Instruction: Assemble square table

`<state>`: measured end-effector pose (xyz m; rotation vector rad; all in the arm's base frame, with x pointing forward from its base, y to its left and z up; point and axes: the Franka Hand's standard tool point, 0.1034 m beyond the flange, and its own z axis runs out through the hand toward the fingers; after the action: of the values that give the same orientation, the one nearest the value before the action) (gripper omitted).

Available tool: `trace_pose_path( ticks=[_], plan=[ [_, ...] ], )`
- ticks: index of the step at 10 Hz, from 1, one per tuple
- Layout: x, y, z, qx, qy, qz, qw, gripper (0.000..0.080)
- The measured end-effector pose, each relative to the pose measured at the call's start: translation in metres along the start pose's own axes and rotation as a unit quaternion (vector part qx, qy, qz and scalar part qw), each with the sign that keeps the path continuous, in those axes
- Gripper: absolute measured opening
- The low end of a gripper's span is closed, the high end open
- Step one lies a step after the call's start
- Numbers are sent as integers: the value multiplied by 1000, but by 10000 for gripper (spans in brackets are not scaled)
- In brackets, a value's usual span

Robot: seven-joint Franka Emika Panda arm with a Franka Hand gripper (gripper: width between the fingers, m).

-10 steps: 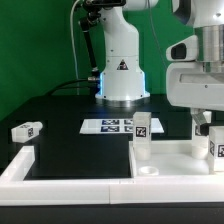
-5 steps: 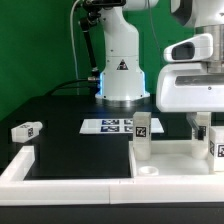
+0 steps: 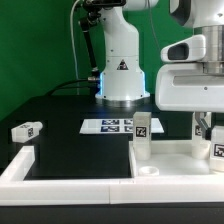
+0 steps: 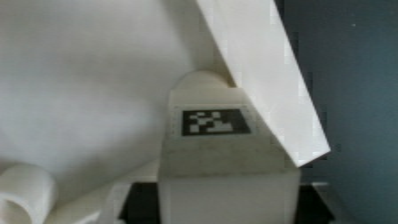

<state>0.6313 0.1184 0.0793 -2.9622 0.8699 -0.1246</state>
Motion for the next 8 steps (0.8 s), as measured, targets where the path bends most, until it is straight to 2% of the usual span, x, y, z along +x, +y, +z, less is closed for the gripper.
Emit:
trace_pose_path(
  ticks=[2,3,4,5,7,8],
  plan=[
    [-3,3,0,-7,-18,170,985,291],
    [-1,3,0,-3,-37,253,967,291],
    [1,5,2,4,-50,343,938,291],
    [3,8,2,14,-70,442,894,291],
    [2,8,2,13,-70,453,889,291],
    [1,8,3,7,-60,403,913,404]
  ],
)
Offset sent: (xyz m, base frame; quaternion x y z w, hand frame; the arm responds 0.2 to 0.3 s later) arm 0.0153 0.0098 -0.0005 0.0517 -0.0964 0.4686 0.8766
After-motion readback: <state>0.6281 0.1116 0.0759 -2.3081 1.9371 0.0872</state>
